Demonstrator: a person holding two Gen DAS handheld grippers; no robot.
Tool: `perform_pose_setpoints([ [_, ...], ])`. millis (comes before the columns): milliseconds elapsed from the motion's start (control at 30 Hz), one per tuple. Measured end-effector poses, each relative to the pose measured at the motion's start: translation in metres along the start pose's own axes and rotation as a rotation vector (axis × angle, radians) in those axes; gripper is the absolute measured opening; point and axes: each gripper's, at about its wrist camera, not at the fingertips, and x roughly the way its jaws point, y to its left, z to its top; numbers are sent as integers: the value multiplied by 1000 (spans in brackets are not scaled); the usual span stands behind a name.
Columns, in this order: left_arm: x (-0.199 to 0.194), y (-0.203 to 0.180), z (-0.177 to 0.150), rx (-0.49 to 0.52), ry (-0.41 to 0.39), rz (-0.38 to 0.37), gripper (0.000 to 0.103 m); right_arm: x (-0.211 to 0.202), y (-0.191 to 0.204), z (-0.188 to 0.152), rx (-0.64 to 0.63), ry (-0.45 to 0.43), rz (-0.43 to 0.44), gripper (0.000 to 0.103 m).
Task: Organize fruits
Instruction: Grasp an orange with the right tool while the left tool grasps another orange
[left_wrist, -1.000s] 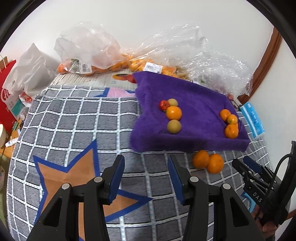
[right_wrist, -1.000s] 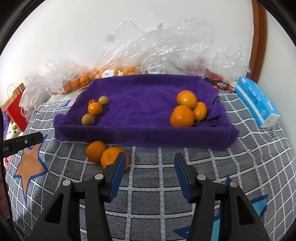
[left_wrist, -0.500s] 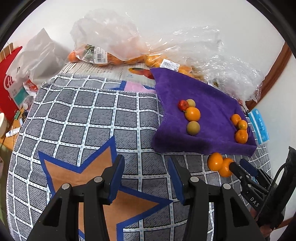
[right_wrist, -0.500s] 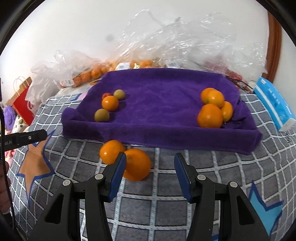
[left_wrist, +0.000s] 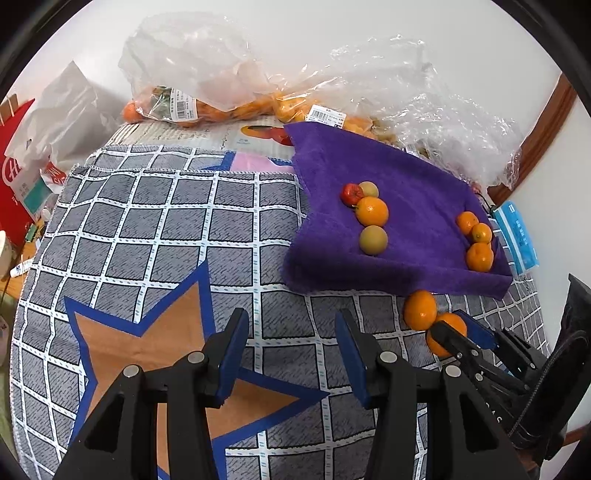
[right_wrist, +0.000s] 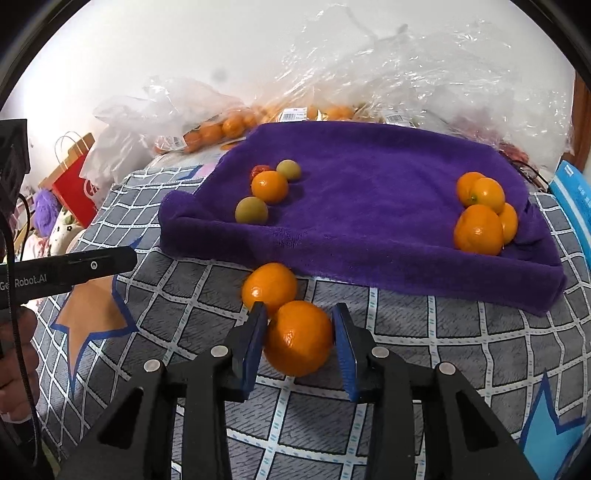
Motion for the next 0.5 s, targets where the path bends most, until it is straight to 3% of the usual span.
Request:
perform_pose_setpoints([
  [233, -1, -10, -3, 14, 9, 5, 46, 0, -6, -6, 10, 31, 61, 38],
  [500, -2, -26, -2, 50, 14, 10, 46, -10, -8, -11, -14, 20, 46, 34],
])
